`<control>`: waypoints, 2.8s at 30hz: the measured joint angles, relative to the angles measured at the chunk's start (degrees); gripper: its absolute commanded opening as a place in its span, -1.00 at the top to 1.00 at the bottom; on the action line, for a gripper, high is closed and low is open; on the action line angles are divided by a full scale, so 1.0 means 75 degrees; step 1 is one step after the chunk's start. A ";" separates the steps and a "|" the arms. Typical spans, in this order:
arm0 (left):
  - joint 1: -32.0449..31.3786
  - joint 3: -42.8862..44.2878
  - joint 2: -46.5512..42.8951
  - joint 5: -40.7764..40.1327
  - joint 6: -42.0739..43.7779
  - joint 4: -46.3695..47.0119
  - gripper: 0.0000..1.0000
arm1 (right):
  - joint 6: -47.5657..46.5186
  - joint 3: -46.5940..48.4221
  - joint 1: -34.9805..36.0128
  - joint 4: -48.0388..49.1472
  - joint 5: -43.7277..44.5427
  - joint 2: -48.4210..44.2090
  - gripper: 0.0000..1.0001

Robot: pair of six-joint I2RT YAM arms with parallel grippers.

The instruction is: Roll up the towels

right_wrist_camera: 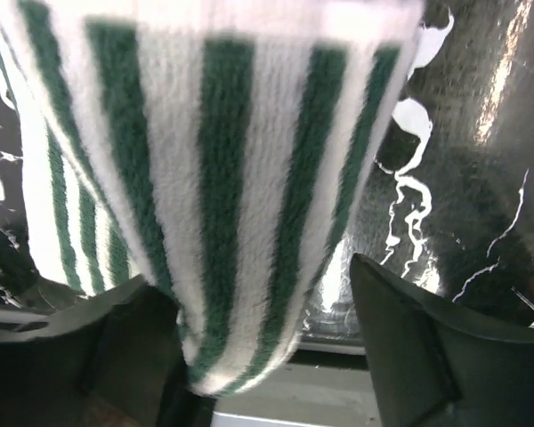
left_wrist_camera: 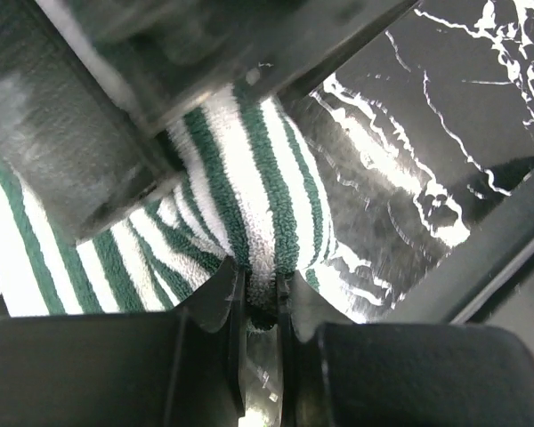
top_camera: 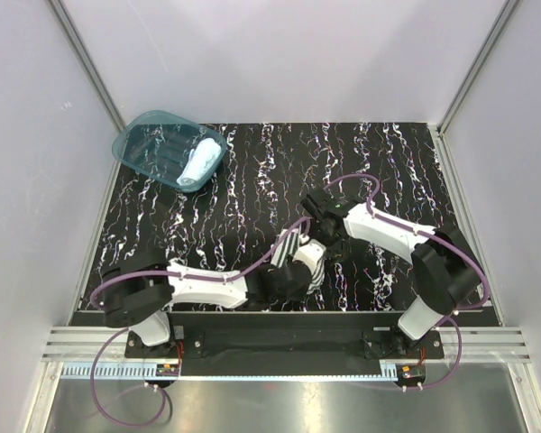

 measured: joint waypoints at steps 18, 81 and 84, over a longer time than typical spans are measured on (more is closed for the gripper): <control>0.1460 -0.2926 -0.1813 0.2040 -0.1440 0.2763 1.00 | -0.0551 0.1090 -0.1894 0.0067 -0.0338 -0.1212 -0.99; 0.4383 -0.5575 -0.0708 0.6184 -0.6047 0.8754 -0.98 | 0.1445 -0.4109 -0.0522 0.9346 -0.3153 -0.1396 0.34; 0.4380 -0.4931 -0.2055 0.6132 -0.5502 0.7090 -0.98 | 0.0906 -0.3509 -0.0653 0.8058 -0.2920 -0.2116 0.34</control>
